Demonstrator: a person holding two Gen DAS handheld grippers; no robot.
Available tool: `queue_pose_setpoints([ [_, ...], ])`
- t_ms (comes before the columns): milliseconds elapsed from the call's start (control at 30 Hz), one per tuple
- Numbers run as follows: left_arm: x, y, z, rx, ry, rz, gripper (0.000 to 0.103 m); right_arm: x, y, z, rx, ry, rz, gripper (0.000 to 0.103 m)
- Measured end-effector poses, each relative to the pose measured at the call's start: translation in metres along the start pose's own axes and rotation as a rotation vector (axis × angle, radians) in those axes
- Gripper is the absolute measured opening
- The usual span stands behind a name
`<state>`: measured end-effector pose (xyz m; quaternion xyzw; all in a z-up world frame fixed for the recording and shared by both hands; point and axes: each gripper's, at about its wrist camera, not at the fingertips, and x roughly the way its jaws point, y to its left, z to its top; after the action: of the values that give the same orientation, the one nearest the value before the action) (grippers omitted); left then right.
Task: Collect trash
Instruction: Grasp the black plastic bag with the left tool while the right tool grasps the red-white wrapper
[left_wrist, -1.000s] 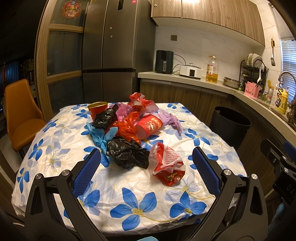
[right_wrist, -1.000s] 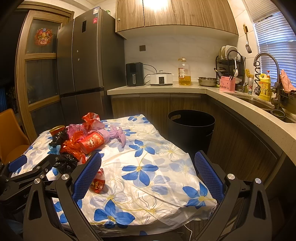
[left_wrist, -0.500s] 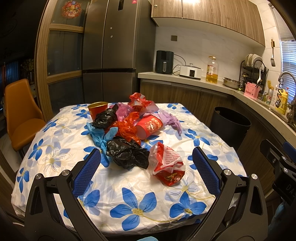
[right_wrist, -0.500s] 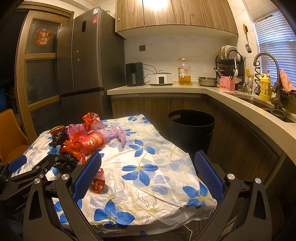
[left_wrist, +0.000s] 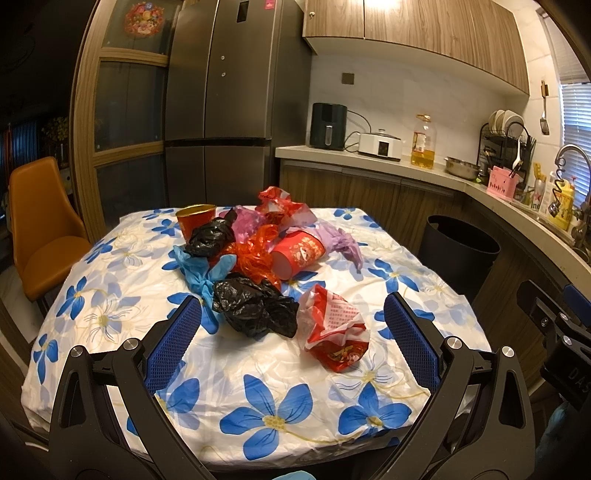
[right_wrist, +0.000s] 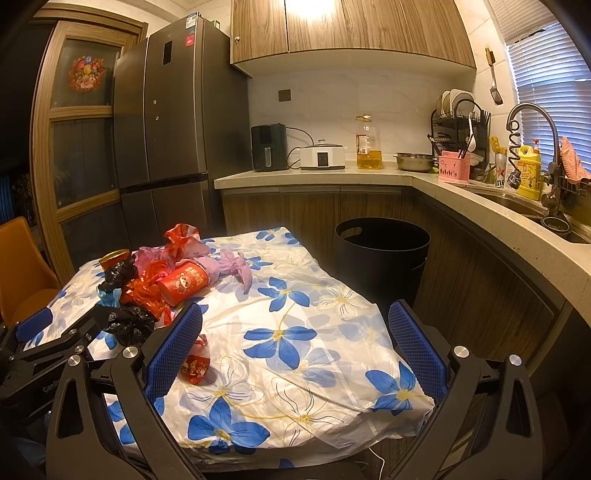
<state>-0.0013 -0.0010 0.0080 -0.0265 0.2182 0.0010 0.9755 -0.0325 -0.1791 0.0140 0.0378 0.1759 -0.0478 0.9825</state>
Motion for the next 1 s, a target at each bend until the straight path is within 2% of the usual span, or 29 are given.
queue_pose_setpoints([
  [533,0.0,0.011,-0.006,-0.017,-0.008,0.01,0.097,0.011,0.002,-0.008,0.01,0.008,0.036,0.098],
  [733,0.006,0.032,-0.016,-0.055,-0.017,0.05,0.097,0.038,0.017,-0.018,-0.009,0.02,0.126,0.098],
  [900,0.012,0.053,-0.024,-0.089,-0.039,0.097,0.097,0.069,0.04,-0.029,-0.037,0.054,0.235,0.098],
  [1000,0.015,0.062,-0.028,-0.105,-0.06,0.11,0.097,0.086,0.054,-0.035,-0.053,0.07,0.282,0.092],
])
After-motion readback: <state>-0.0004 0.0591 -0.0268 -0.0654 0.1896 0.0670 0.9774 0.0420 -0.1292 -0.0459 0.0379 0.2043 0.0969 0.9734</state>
